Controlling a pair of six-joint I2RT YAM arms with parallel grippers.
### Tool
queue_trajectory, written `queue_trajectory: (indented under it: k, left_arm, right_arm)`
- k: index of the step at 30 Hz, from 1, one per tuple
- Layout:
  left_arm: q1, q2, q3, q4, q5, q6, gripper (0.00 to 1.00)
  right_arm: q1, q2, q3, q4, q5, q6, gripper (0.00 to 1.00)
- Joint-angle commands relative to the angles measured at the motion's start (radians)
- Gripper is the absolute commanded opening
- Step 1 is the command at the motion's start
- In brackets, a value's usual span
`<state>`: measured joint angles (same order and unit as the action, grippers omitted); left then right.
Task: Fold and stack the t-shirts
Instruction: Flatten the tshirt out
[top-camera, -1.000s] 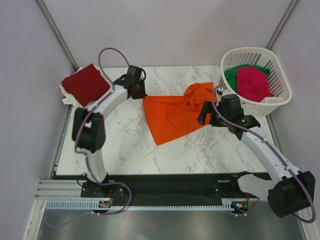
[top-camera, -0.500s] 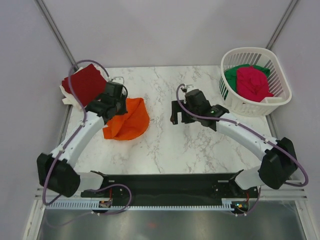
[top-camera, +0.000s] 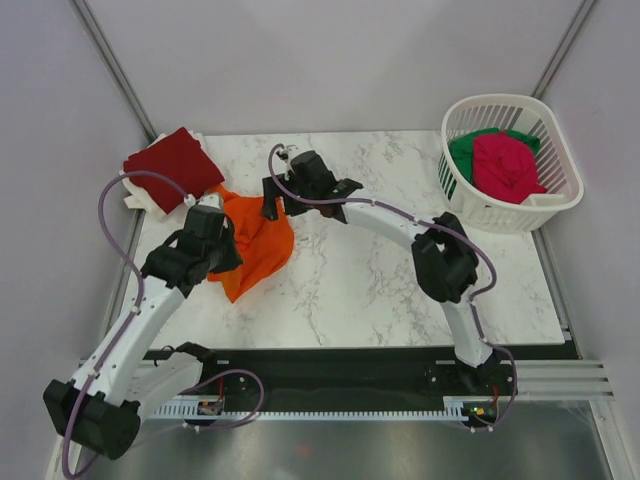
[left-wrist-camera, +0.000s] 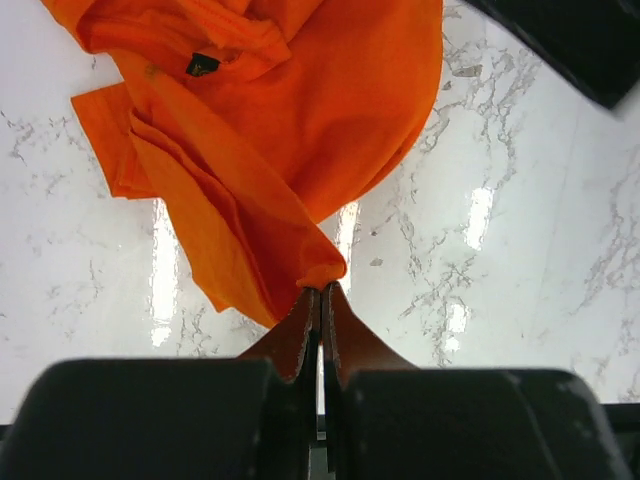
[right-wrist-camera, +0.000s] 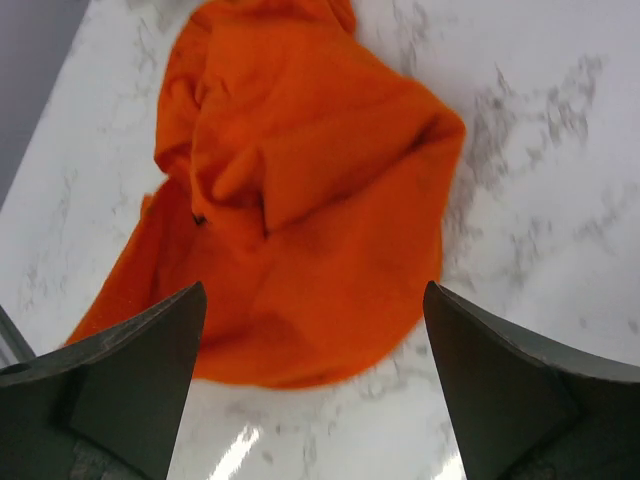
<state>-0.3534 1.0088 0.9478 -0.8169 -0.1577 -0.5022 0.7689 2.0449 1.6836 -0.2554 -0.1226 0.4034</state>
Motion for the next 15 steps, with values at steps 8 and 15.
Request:
queue_trajectory:
  k: [8,15]
  left_arm:
    - [0.007,-0.154,-0.086,-0.048,0.083,-0.111,0.02]
    - [0.005,-0.202,-0.086,-0.051,0.118,-0.105,0.02]
  right_arm:
    - [0.043,0.472,0.588,-0.013,-0.088,0.115,0.96]
    - [0.112,0.593,0.677,-0.096,0.106,0.028,0.72]
